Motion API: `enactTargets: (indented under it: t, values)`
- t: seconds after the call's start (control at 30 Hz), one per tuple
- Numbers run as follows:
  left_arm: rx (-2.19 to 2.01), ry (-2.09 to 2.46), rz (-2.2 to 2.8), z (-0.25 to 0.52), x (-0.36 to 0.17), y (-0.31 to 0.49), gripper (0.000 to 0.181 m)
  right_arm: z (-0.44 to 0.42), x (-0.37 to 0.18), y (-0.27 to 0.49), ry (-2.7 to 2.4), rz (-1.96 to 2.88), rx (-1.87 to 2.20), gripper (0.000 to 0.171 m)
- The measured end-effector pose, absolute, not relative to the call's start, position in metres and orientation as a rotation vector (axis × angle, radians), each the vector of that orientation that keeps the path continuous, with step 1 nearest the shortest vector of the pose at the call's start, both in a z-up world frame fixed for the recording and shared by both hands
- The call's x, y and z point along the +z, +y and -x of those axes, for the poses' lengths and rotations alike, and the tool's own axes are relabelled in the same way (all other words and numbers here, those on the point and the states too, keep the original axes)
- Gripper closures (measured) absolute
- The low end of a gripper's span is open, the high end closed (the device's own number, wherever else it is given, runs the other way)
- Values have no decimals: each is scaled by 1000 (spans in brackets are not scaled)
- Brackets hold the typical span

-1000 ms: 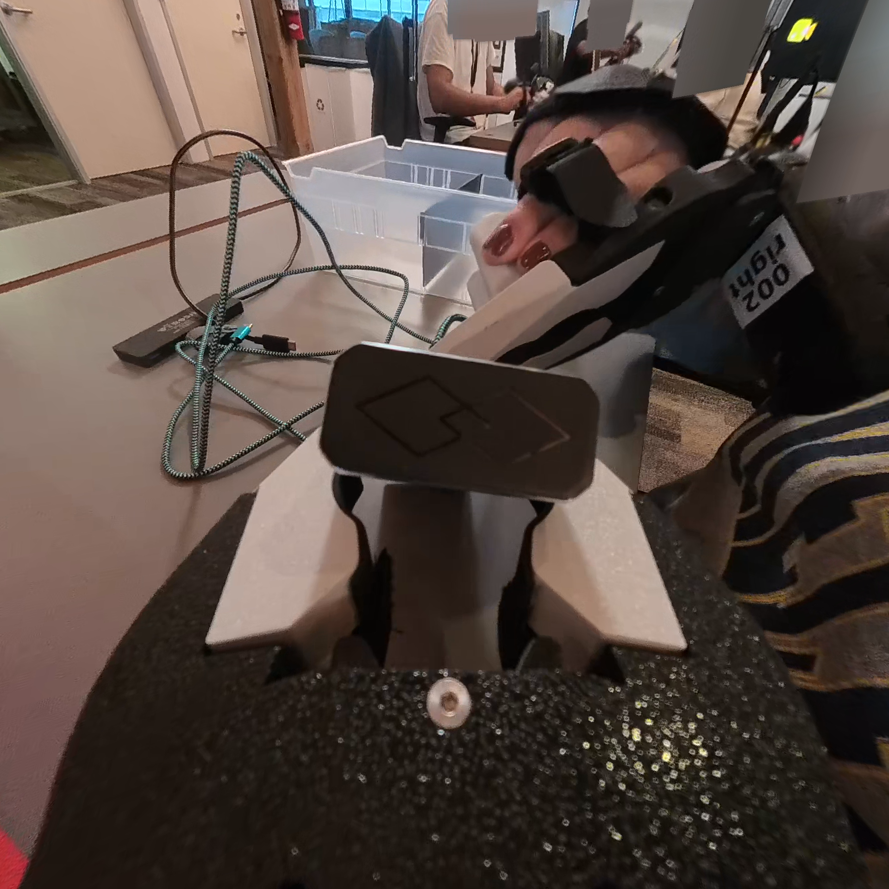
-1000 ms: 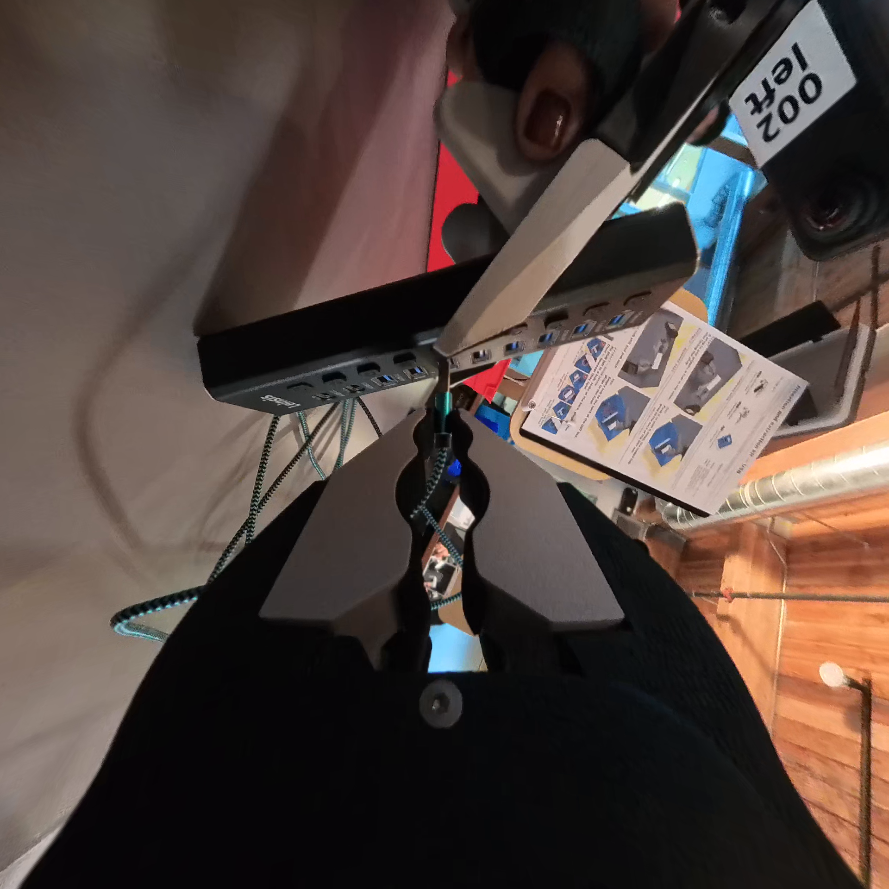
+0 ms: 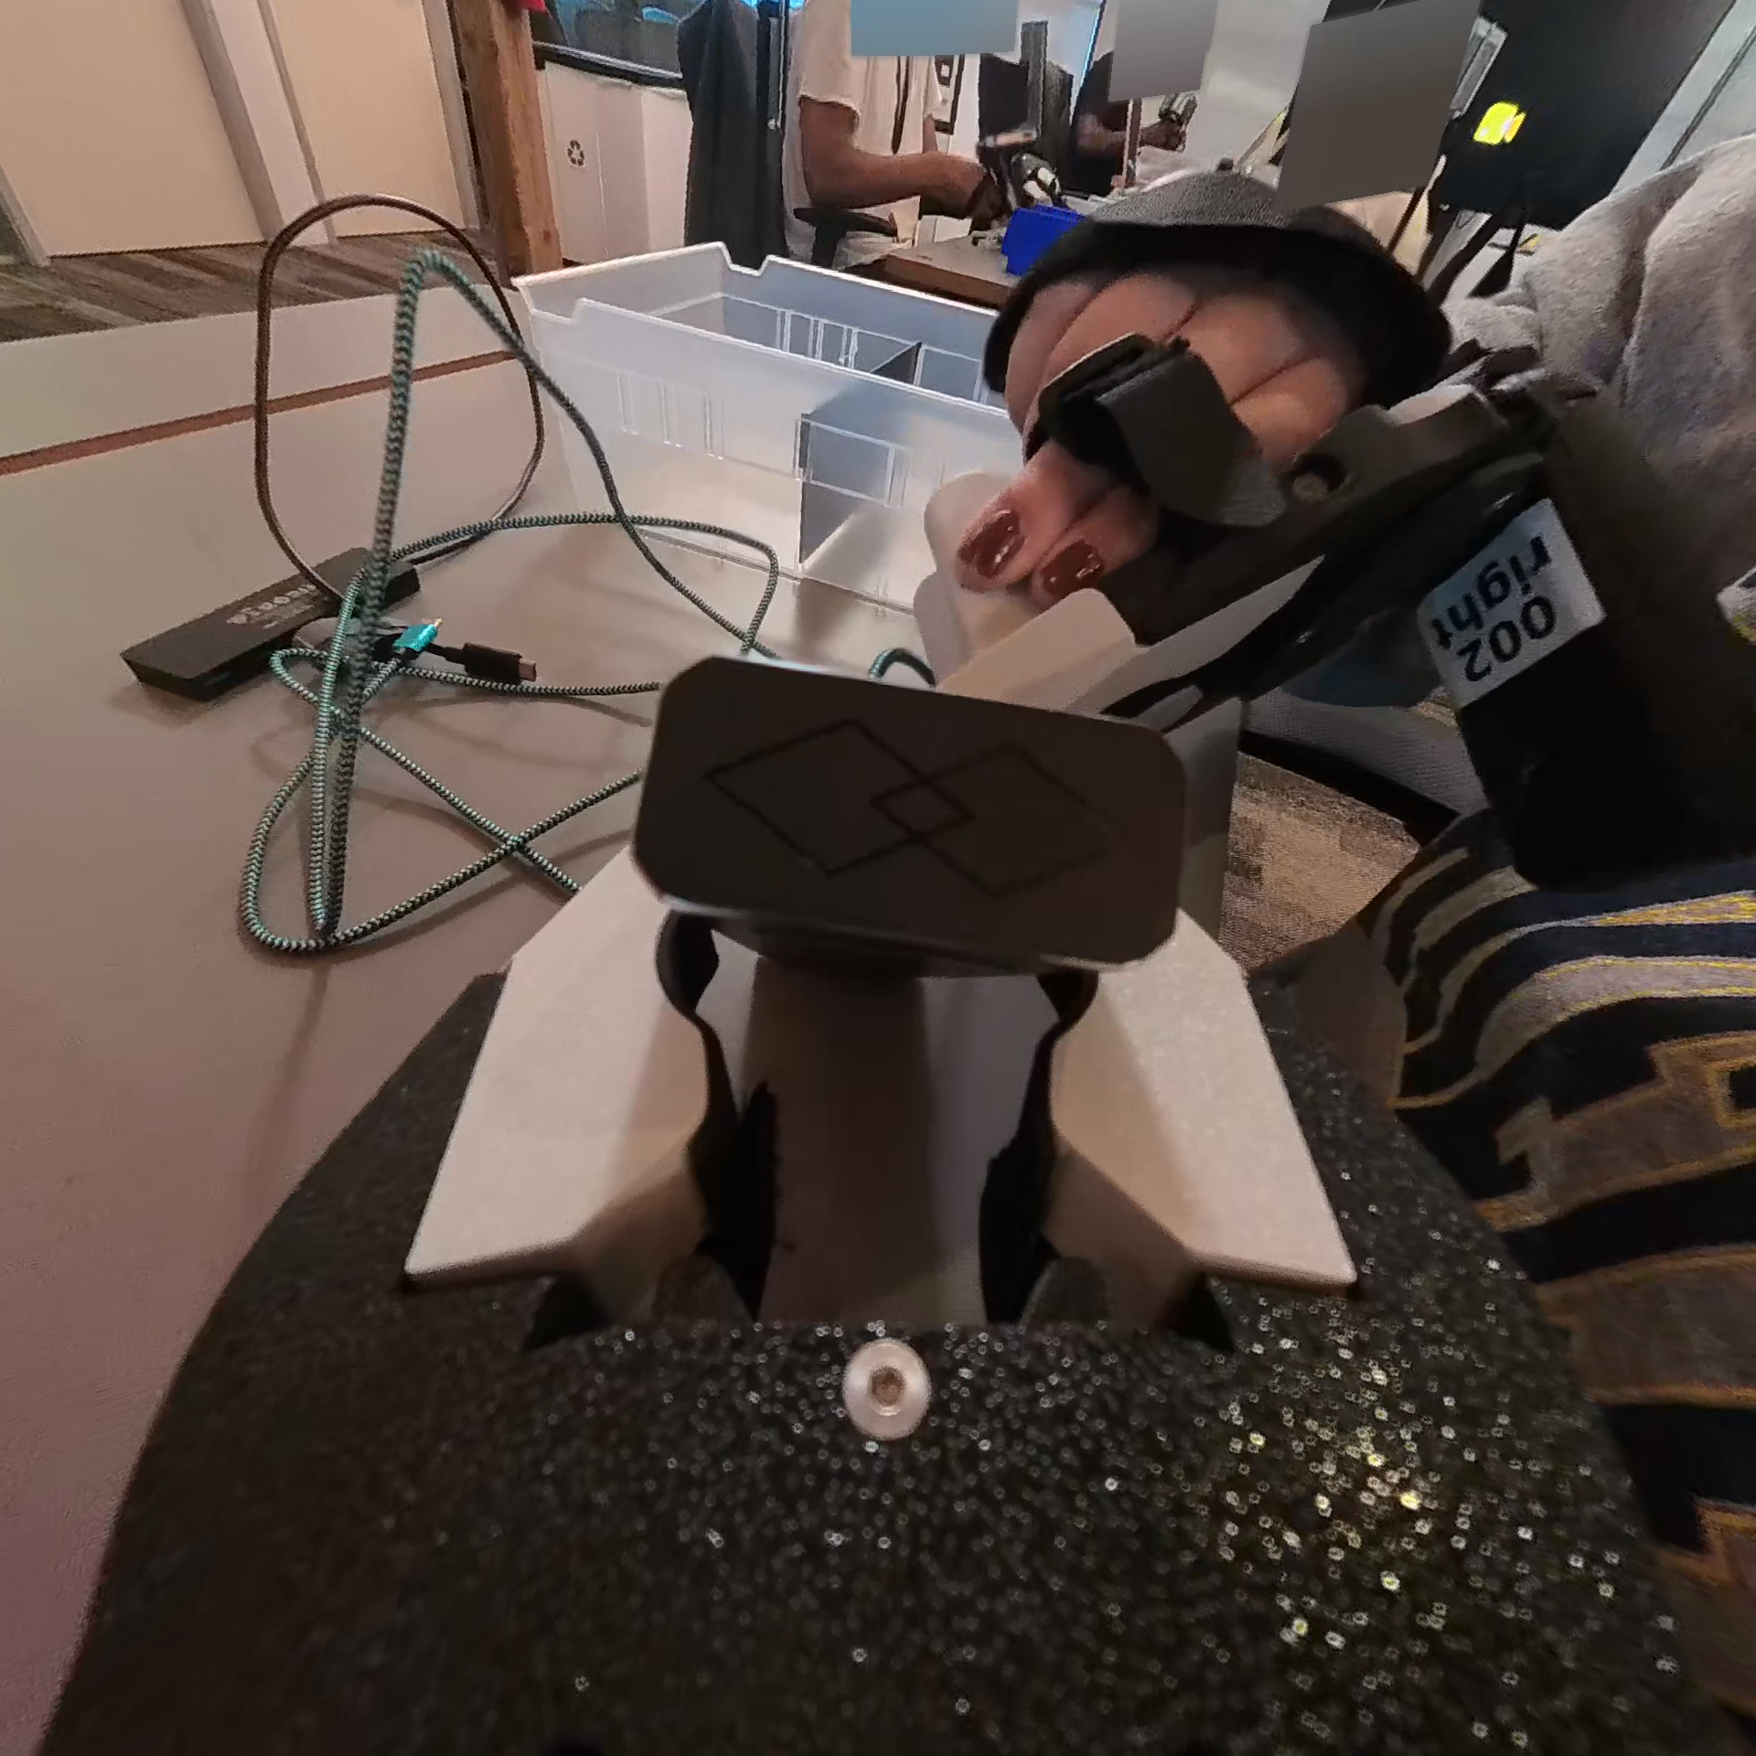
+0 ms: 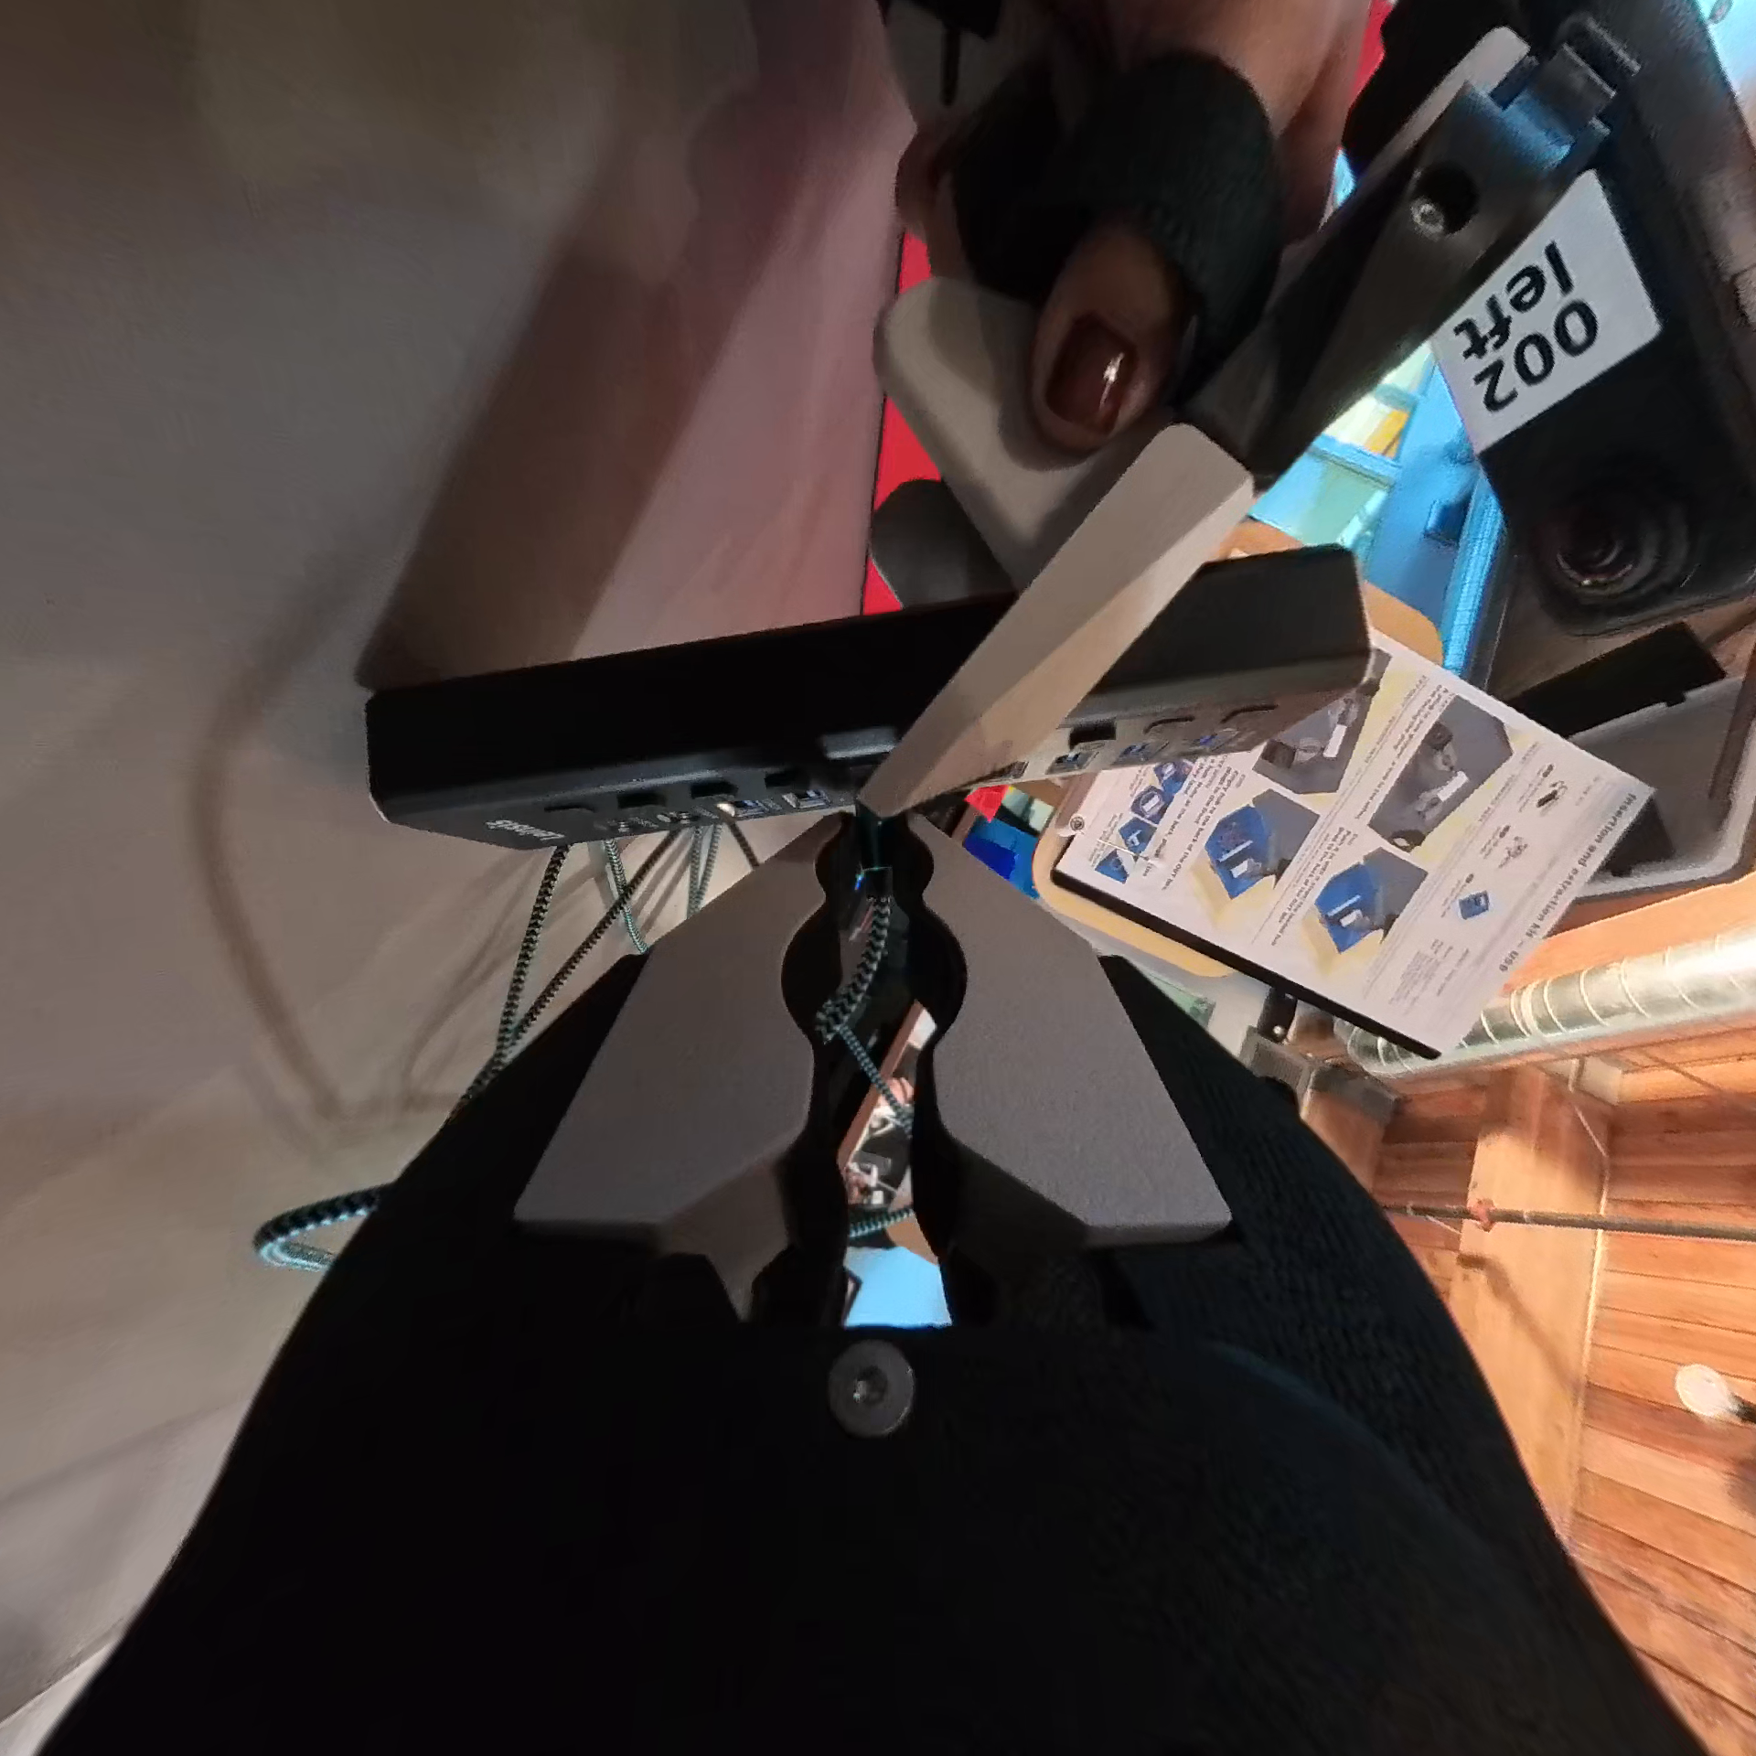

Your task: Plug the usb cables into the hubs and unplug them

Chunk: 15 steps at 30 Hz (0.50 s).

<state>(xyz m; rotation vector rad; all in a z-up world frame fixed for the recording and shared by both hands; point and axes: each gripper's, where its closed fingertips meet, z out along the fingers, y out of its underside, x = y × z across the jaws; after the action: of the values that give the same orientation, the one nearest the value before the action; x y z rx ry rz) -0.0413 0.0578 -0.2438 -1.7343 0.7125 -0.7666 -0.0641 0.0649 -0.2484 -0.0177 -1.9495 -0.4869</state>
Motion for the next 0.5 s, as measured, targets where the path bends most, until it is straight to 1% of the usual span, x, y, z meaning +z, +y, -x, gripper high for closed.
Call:
enactTargets:
  t: [0.27, 0.37, 0.47, 0.5]
  values:
    - [-767, 700, 1724, 43, -244, 57, 113, 65, -247, 65, -1886, 123, -375, 165]
    - [-746, 691, 1727, 46, -247, 58, 113, 59, -237, 80, -1800, 365, -270, 161]
    - [-747, 667, 1741, 50, -252, 60, 113, 45, -227, 90, -1712, 680, 58, 148]
    - [-740, 667, 1742, 50, -254, 60, 114, 42, -227, 83, -1709, 753, 222, 141]
